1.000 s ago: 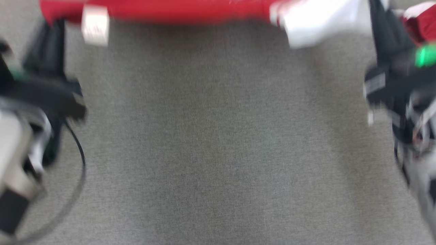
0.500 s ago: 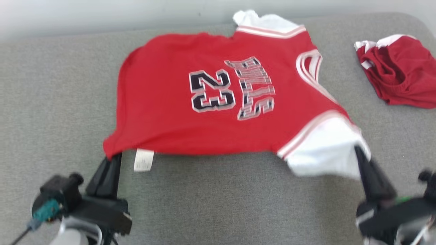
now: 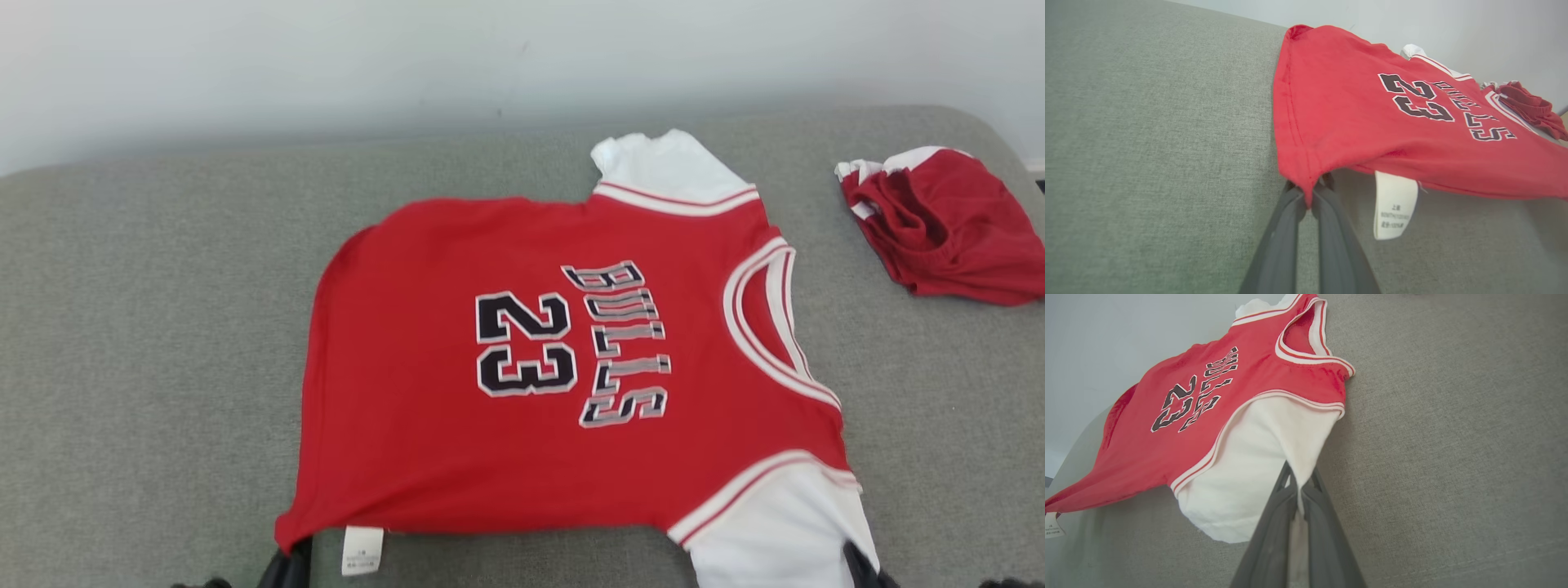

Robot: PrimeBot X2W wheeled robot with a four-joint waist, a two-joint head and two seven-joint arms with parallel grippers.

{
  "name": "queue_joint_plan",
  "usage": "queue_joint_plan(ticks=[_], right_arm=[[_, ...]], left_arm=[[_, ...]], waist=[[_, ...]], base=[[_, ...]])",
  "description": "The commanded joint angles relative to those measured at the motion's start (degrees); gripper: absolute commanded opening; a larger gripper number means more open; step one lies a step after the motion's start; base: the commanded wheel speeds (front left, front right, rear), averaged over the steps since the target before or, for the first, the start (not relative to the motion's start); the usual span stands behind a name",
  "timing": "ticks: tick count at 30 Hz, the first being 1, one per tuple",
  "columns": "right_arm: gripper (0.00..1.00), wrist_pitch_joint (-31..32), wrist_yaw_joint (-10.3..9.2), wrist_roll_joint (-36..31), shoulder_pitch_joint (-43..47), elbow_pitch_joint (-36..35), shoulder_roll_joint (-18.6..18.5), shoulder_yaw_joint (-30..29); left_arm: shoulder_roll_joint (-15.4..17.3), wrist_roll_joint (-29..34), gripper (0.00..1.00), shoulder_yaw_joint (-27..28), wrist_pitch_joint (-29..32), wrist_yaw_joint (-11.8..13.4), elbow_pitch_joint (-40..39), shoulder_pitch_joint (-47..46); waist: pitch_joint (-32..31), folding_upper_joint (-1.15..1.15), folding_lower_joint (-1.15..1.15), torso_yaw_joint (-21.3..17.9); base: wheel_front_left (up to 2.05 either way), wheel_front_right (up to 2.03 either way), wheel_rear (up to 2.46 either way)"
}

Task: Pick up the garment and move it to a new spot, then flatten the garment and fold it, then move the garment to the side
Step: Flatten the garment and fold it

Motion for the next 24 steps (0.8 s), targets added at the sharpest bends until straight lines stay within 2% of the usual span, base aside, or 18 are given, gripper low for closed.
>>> queue_joint_plan(ticks=[1, 7, 14, 20, 24], right_arm=[[0.00, 0.04, -0.14, -0.10, 1.53, 0.34, 0.33, -0.36], [0.00, -0.16, -0.14, -0.69, 4.77, 1.36, 1.25, -0.79], [0.00, -0.50, -0.14, -0.60, 3.20, 1.84, 1.49, -0.42], [0.00, -1.91, -0.14, 0.48, 1.05, 1.18, 1.01, 0.65], [0.00, -3.14, -0.14, 0.80, -4.27, 0.39, -0.81, 1.98]], left_arm=[[-0.77, 1.01, 0.00, 0.59, -0.18, -0.60, 0.45, 1.25], [-3.08, 3.79, 0.00, 2.09, -0.18, -2.29, 2.22, 3.49], [-4.89, 6.01, 0.00, 4.45, -0.18, -4.10, 3.68, 3.33], [-5.10, 7.72, 0.00, 4.70, -0.18, -5.13, 3.64, 2.03], [-3.47, 9.41, 0.00, 4.63, -0.19, -5.65, 2.55, -1.31]], waist=[[-1.33, 0.01, 0.01, 0.79], [-2.66, 0.01, 0.01, 1.43], [-3.59, 0.01, 0.01, 1.00], [-3.34, 0.01, 0.01, 0.61], [-2.37, 0.01, 0.01, -0.09]], base=[[0.00, 0.00, 0.00], [0.00, 0.00, 0.00], [0.00, 0.00, 0.00], [0.00, 0.00, 0.00], [0.00, 0.00, 0.00]])
